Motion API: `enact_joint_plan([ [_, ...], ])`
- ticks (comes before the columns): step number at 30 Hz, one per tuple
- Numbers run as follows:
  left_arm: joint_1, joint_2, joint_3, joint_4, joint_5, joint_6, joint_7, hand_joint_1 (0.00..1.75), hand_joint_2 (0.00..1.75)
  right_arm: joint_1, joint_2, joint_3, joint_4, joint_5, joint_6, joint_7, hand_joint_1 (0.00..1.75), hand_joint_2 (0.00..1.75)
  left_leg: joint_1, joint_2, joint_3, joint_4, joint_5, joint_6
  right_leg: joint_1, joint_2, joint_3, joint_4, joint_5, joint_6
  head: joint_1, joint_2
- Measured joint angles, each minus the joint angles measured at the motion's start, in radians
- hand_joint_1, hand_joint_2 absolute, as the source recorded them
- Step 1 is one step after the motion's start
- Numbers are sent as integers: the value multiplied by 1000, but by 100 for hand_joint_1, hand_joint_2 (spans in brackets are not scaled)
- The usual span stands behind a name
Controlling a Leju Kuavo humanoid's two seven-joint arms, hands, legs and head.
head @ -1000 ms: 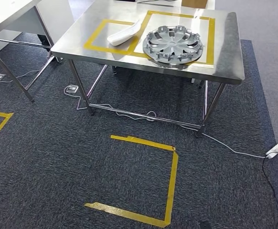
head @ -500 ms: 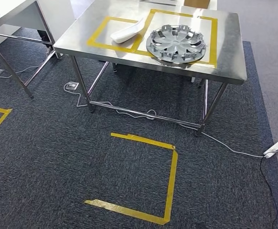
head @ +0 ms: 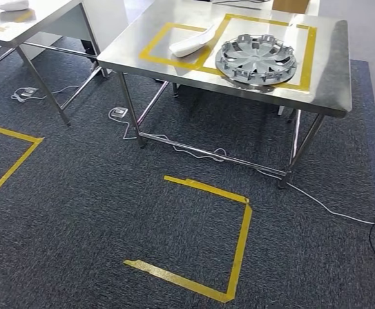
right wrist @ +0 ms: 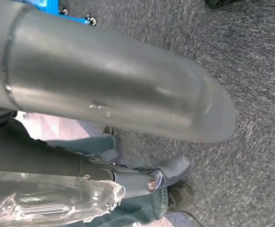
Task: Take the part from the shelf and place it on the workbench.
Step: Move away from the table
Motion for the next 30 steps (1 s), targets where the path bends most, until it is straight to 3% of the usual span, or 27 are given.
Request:
enact_joint_plan([
  [2,1,1,0,0,0,0,0,0,0,-1,0,0,0,1,0,0,0,0,3,20,73,-99,47,0,-1,-20,6,2,-3,6,0,0],
  [4,-1,2,0,0,0,0,0,0,0,-2,1,0,0,1,-1,0,0,0,-2,65,144,-219,81,6,4,-38,10,8,-10,17,-1,0],
  [6,-3,1,0,0,0,-1,0,0,0,-3,1,0,0,1,-1,1,0,0,-9,85,159,-259,80,20,10,-58,11,14,-15,28,1,0],
  [8,0,1,0,0,0,-1,0,0,0,-7,1,0,0,1,-1,1,0,0,-10,67,152,-260,81,35,8,-66,13,17,-22,38,5,0],
  [10,1,2,0,0,0,-1,0,0,0,-9,1,1,0,0,-1,1,0,0,-8,48,148,-264,85,50,3,-24,-9,63,-57,47,8,0],
  [12,-2,3,0,0,0,-1,0,0,0,-6,1,1,0,0,-1,1,0,0,-8,25,143,-265,89,61,1,29,-73,194,-124,51,12,0],
  [13,-3,3,0,0,0,-2,0,0,0,-4,1,1,0,0,-1,0,0,0,-10,12,140,-265,90,64,1,39,-110,267,-151,51,13,0],
  [14,-4,2,0,0,0,-2,0,0,0,-1,1,1,0,-1,-1,0,0,0,-12,-1,139,-265,92,66,1,43,-138,318,-162,49,13,0],
  [15,-2,2,0,0,0,-2,0,0,0,0,1,1,0,-1,-1,0,0,0,-14,-15,138,-264,93,67,1,45,-148,329,-151,47,13,0],
  [16,-1,1,0,0,0,-2,0,0,0,0,1,1,0,-1,-1,0,0,0,-16,-29,139,-264,94,67,2,49,-139,300,-120,43,13,0],
  [17,-1,1,0,0,0,-2,0,0,0,0,1,1,0,-1,-1,0,0,0,-18,-43,139,-264,96,66,2,58,-114,235,-77,37,13,0],
  [19,-2,0,0,0,0,-2,0,0,0,-1,0,1,0,-1,-2,0,0,0,-21,-67,137,-262,99,61,2,101,-56,97,-16,24,12,0],
  [21,-3,0,0,0,0,-2,0,0,0,-2,0,1,0,0,-3,-1,0,0,-20,-87,129,-260,105,51,2,126,-33,38,-5,20,12,0],
  [23,-1,0,0,0,0,-2,0,0,0,-4,0,1,0,1,-3,0,0,0,-17,-105,120,-259,111,39,1,109,-28,31,0,18,12,0],
  [25,2,1,1,0,0,-2,0,0,0,-3,4,1,0,2,-3,2,0,0,-18,-78,104,-231,90,28,-4,85,-21,22,9,11,8,0],
  [27,1,1,1,0,0,-3,0,0,0,-1,7,1,0,3,-4,2,0,0,-15,-24,60,-132,27,17,-6,56,-20,16,13,6,2,0],
  [29,-1,1,1,0,0,-3,0,0,0,1,7,1,0,4,-3,2,0,0,-6,-4,6,-10,-29,5,-5,26,-22,17,12,5,0,0],
  [30,0,1,1,0,0,-3,0,0,0,1,7,1,0,4,-3,2,0,0,-3,-1,-4,17,-34,1,-5,12,-23,17,11,6,0,0],
])
